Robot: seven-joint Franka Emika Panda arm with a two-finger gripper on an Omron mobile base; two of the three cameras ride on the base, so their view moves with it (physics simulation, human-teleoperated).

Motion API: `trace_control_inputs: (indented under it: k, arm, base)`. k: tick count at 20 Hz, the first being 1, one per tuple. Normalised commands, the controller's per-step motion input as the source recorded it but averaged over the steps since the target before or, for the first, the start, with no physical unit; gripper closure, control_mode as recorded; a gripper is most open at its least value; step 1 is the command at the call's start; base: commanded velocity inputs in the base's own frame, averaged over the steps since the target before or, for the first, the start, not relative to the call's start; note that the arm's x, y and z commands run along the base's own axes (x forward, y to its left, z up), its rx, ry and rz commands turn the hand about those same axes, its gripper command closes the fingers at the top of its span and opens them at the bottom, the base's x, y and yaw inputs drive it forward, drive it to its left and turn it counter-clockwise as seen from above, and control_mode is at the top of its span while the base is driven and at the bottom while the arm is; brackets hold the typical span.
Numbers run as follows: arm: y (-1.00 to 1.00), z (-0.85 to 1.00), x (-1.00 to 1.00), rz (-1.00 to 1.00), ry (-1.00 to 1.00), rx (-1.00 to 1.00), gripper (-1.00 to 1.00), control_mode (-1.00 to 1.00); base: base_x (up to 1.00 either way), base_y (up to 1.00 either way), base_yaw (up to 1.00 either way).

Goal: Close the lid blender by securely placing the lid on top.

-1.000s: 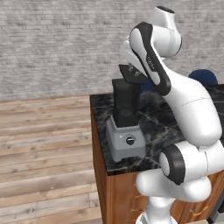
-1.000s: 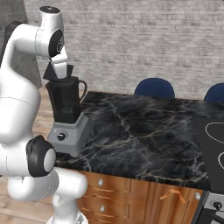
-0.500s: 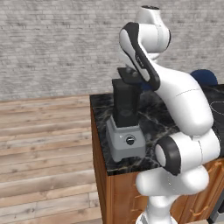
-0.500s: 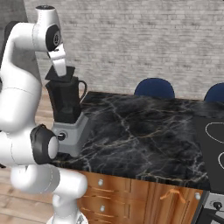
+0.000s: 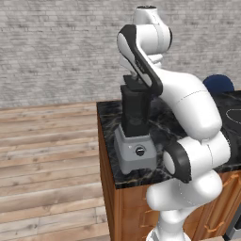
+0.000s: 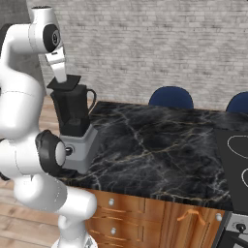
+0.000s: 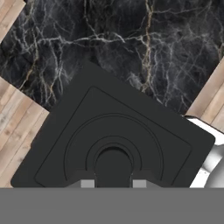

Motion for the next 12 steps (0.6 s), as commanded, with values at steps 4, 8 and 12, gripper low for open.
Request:
trace_control_inputs:
  k: [4, 8, 12]
  arm:
    - [0.05, -0.09, 0.1, -0.06, 0.01, 0.0, 1.0, -1.0]
    - [0.0, -0.21, 0.01, -0.04, 0.0, 0.0, 1.0, -1.0]
    - [0.0, -0.18, 0.0, -0.02, 0.0, -0.01, 1.0, -1.0]
  base:
    - [0.0, 0.0, 0.0]
    - [0.0, 0.0, 0.0]
    - [0.0, 0.0, 0.0]
